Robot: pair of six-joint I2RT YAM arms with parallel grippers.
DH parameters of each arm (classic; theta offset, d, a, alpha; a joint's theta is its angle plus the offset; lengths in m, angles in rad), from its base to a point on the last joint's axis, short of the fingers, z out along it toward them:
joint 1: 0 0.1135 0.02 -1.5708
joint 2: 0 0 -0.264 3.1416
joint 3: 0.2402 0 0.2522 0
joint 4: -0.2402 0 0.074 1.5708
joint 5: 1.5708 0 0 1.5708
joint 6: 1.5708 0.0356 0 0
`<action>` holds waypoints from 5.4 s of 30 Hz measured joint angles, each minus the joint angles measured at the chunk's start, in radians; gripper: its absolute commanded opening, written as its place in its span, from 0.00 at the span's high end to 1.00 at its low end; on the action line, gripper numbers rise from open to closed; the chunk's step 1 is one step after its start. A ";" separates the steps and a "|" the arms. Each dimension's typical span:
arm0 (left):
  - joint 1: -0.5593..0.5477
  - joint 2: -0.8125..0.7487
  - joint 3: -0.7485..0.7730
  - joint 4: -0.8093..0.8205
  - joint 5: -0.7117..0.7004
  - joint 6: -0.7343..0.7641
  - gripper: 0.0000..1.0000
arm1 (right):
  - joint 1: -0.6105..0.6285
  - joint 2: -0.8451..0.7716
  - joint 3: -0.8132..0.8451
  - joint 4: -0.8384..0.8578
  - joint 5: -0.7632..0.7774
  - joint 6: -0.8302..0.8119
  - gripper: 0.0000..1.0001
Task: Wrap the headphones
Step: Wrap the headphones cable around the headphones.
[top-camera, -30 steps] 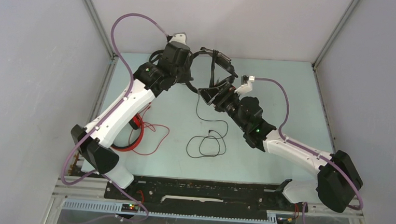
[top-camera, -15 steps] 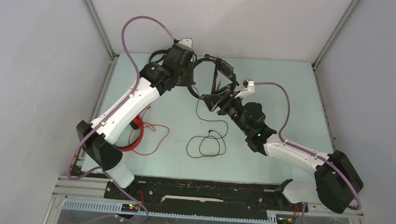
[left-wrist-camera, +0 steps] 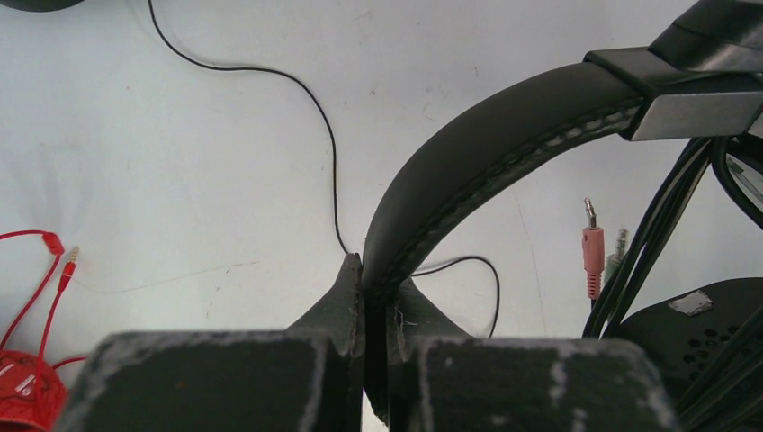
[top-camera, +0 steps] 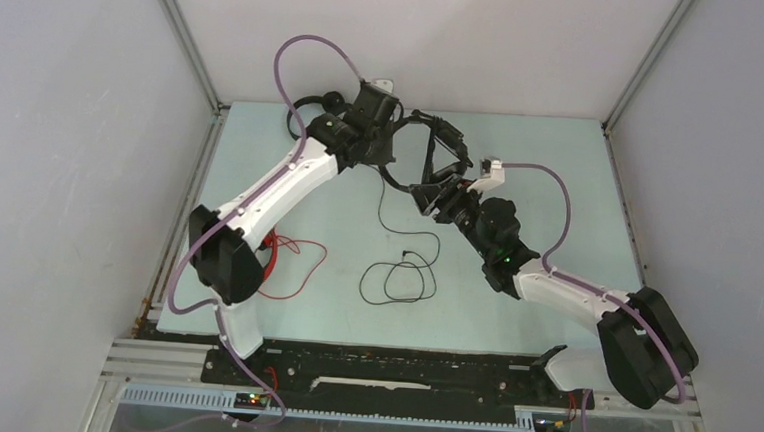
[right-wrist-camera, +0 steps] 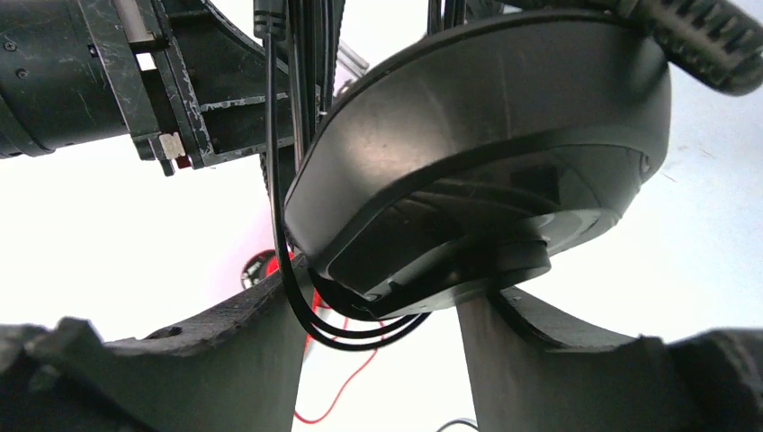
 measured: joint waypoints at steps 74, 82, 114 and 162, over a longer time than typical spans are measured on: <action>0.000 0.539 0.062 0.272 0.250 -0.080 0.29 | -0.276 0.262 -0.076 -0.253 -0.145 0.171 0.27; 0.000 0.415 0.062 0.208 0.208 -0.013 0.08 | -0.205 -0.021 -0.076 -0.436 -0.095 0.104 0.26; 0.517 0.539 0.253 0.299 0.051 -0.127 0.27 | -0.059 -0.294 0.027 -0.689 -0.079 -0.123 0.28; 0.612 0.442 -0.085 0.536 0.138 -0.384 1.00 | -0.179 -0.325 0.235 -0.813 -0.260 -0.078 0.25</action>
